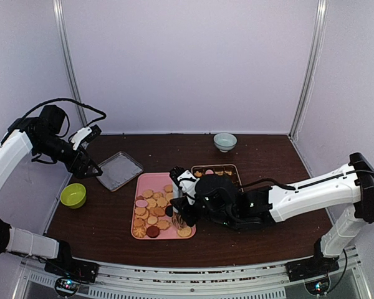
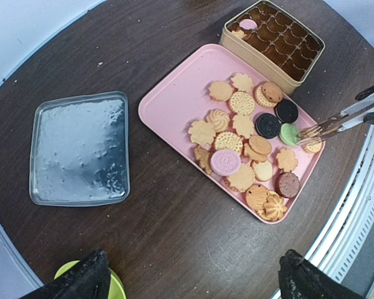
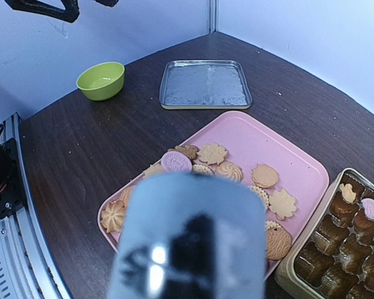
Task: Pack the cookies
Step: Adjust the fake cookies on the plate, then pick up the fake cookies from the plate.
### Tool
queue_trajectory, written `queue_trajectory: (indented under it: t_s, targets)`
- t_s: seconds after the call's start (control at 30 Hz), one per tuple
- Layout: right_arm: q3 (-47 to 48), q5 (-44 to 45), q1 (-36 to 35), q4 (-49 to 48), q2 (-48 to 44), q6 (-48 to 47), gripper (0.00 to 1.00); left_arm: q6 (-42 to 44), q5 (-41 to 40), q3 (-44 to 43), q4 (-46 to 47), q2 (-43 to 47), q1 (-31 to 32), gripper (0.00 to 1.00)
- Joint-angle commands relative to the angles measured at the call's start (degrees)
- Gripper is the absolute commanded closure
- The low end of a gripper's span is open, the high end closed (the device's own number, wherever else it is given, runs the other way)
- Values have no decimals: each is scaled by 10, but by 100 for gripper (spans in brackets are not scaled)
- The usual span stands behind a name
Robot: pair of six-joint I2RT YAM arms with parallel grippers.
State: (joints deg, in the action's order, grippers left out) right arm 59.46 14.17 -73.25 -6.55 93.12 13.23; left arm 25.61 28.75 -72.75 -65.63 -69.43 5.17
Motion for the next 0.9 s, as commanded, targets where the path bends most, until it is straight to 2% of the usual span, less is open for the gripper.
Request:
queue_trajectory:
  t_s: [0.0, 0.4, 0.77, 0.87]
  targets:
    - [32, 5, -10, 6, -8, -16, 69, -4, 10, -5, 11, 3, -5, 3]
    - [114, -12, -11, 2, 66, -31, 66, -3, 4, 1, 11, 7, -5, 3]
    - [139, -9, -2, 2, 111, -49, 65, -3, 3, 0, 11, 7, -5, 3]
    - [140, -34, -2, 1, 121, -45, 62, -2, 1, -1, 11, 7, -5, 3]
